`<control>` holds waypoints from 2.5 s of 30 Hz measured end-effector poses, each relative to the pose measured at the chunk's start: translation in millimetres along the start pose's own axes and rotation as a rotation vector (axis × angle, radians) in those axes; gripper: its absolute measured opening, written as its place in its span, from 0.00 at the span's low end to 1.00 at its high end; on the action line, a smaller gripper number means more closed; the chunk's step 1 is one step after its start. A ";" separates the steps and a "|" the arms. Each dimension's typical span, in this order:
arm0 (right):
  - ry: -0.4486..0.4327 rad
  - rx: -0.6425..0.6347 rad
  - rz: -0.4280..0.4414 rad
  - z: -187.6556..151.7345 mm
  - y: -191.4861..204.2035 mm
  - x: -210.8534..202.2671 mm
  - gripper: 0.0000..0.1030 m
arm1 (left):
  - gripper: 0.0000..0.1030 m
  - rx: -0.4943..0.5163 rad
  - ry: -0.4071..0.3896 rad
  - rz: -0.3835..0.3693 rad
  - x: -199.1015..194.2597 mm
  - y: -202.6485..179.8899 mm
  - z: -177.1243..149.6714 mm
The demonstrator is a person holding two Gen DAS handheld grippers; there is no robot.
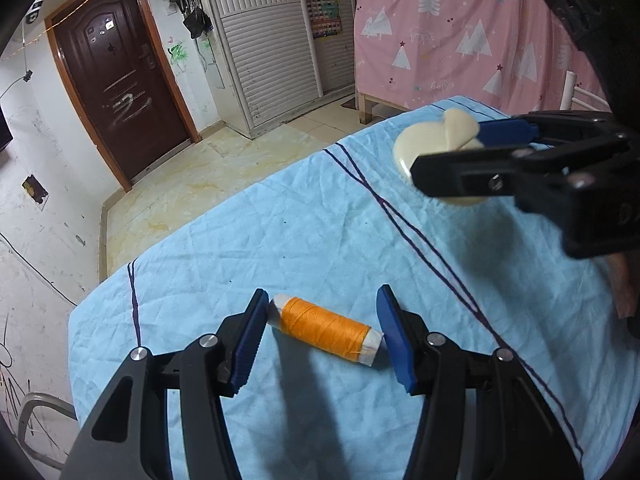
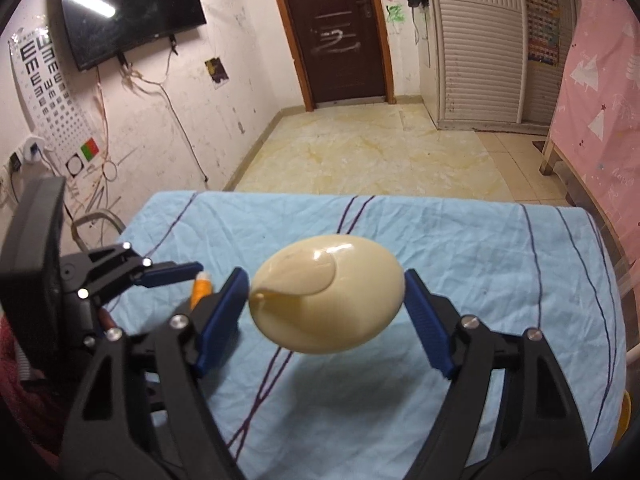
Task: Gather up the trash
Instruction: 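Carry the spool and cream object to the yellow bucket and release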
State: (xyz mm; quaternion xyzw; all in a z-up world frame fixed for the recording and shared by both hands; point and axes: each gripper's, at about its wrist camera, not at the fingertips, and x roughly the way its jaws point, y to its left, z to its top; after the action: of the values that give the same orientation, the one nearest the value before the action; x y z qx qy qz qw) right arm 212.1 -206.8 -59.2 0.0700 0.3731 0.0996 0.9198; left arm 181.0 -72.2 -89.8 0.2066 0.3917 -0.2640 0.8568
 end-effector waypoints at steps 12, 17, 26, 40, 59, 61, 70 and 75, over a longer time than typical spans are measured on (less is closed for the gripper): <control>-0.130 0.077 -0.010 -21.4 -42.2 -70.2 0.73 | 0.46 -0.013 -0.069 0.054 -25.3 -34.8 22.9; -0.176 0.118 -0.026 -32.9 -70.2 -97.6 0.74 | 0.46 -0.007 -0.057 0.057 -23.7 -56.8 34.8; -0.232 0.205 -0.063 -59.2 -123.3 -135.0 0.74 | 0.46 0.037 -0.065 0.027 -20.4 -111.6 58.3; -0.279 0.342 -0.187 -116.9 -214.6 -196.2 0.74 | 0.46 0.176 -0.065 -0.054 -4.4 -226.8 97.1; -0.316 0.495 -0.253 -172.1 -277.3 -238.1 0.86 | 0.46 0.217 -0.043 -0.197 7.0 -329.0 132.8; -0.330 0.511 -0.251 -173.5 -281.8 -242.9 0.86 | 0.46 0.220 -0.045 -0.214 6.4 -337.2 134.0; -0.416 0.580 -0.258 -182.9 -296.5 -268.0 0.86 | 0.57 0.167 -0.050 -0.353 5.6 -362.2 139.7; -0.416 0.583 -0.258 -183.9 -296.5 -267.1 0.87 | 0.71 0.151 -0.032 -0.370 12.1 -368.0 138.2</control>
State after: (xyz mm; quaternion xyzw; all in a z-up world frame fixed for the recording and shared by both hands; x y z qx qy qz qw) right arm -65.3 -547.4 -70.7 0.2998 0.1966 -0.1437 0.9224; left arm 39.4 -438.5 -69.4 0.1907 0.3885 -0.4488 0.7818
